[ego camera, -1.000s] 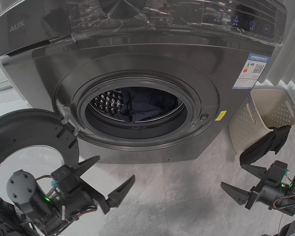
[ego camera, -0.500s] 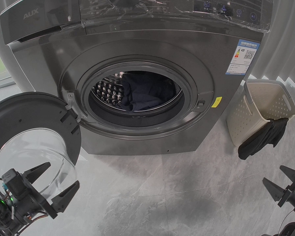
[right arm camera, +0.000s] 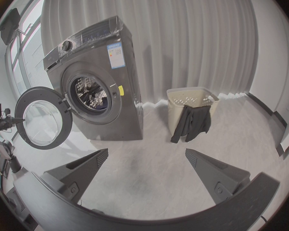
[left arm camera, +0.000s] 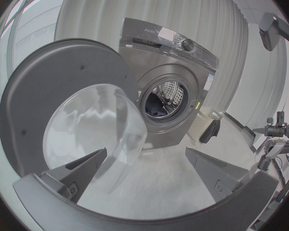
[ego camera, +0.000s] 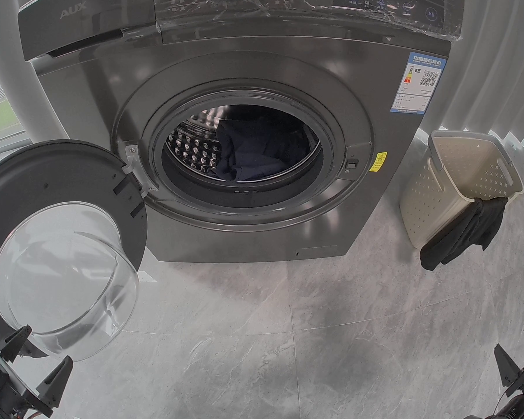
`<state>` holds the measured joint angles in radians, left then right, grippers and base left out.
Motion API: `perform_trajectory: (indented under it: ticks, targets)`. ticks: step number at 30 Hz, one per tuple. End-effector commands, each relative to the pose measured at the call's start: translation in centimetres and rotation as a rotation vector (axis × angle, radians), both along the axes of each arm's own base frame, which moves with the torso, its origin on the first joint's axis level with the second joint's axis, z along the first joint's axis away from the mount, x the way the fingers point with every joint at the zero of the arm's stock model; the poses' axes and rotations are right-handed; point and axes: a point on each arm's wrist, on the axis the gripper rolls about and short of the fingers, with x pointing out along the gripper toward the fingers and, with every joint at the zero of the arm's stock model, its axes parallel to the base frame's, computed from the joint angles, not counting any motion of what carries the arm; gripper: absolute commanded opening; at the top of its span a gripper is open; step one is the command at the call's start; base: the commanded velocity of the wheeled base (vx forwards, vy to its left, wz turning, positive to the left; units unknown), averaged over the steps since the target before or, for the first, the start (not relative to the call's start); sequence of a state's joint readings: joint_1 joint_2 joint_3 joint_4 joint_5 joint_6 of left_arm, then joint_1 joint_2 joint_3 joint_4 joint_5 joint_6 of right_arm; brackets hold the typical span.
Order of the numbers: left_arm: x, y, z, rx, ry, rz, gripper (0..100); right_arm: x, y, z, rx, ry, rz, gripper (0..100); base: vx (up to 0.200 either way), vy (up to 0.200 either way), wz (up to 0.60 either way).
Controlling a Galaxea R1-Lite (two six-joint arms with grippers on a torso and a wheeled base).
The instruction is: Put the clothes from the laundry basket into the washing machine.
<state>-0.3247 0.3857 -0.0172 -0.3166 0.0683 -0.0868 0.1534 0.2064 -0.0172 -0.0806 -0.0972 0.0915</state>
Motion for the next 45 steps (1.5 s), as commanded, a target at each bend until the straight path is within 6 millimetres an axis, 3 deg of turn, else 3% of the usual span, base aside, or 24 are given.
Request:
perform_trajectory:
  ticks: [1, 4, 7, 12, 17, 27, 45]
  targets:
    - [-3.1, 0.6, -2.9, 0.0, -0.069, 0.081, 100, -1.0, -0.1, -0.9, -0.007, -0.069, -0.092, 100, 0.0, 0.0, 0.0]
    - [-3.0, 0.6, -3.0, -0.014, -0.034, 0.132, 100, -1.4, 0.2, -1.2, -0.062, -0.092, -0.176, 100, 0.0, 0.0, 0.0]
    - [-3.0, 0.4, -3.0, 0.001, -0.045, 0.215, 100, -1.5, 0.2, -1.4, -0.052, -0.094, -0.134, 100, 0.0, 0.0, 0.0]
    - [-3.7, 0.2, -3.2, 0.049, -0.13, 0.187, 100, -1.7, 0.2, -1.6, -0.049, -0.111, -0.113, 100, 0.0, 0.0, 0.0]
    - [-3.8, 0.4, -4.1, 0.075, -0.027, 0.265, 100, -1.7, 0.2, -1.6, -0.058, -0.109, -0.114, 100, 0.0, 0.0, 0.0]
    - [-3.7, 0.3, -4.0, 0.044, -0.054, 0.244, 100, -1.7, 0.2, -1.6, -0.078, -0.111, -0.105, 100, 0.0, 0.0, 0.0]
    - [-3.7, 0.3, -4.0, 0.047, -0.054, 0.239, 100, -1.7, 0.2, -1.6, -0.079, -0.11, -0.103, 100, 0.0, -0.2, 0.0]
